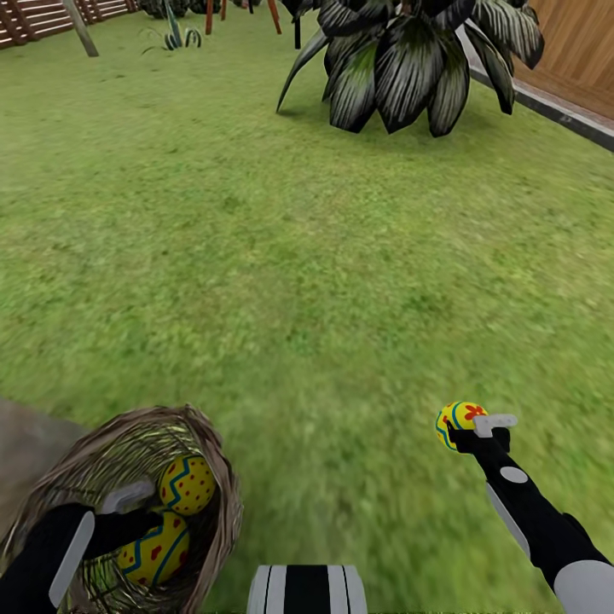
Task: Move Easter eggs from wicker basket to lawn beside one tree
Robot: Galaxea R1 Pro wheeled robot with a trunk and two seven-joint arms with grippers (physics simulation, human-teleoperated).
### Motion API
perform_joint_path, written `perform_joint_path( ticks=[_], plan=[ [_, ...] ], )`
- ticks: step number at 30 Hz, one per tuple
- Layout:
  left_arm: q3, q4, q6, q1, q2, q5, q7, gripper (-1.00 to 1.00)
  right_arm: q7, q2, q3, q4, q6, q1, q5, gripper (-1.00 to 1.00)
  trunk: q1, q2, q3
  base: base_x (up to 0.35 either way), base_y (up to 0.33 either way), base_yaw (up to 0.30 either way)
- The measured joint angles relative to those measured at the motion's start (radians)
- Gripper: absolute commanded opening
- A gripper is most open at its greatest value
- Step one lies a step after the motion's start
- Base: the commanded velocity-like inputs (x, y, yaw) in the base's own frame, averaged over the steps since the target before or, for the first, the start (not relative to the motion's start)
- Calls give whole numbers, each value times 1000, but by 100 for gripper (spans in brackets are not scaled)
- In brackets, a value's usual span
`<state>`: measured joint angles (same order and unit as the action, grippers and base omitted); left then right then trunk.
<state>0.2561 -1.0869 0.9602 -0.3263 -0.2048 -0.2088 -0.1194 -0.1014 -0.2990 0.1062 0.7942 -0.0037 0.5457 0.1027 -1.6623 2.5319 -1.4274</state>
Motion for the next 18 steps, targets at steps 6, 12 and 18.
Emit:
perform_joint_path(
  ticks=[6,12,18],
  plan=[
    [-3,-6,0,0,10,0,0,100,0,0,0,0,0,-1,0,-100,-3,1,-23,0,0,0],
    [-2,-11,0,0,12,0,-1,100,0,1,1,0,1,-2,-1,-100,-5,3,-46,0,0,0],
    [-1,-10,-2,0,13,5,0,100,0,2,2,-1,1,-2,-1,-100,-8,4,-70,0,0,0]
  ],
)
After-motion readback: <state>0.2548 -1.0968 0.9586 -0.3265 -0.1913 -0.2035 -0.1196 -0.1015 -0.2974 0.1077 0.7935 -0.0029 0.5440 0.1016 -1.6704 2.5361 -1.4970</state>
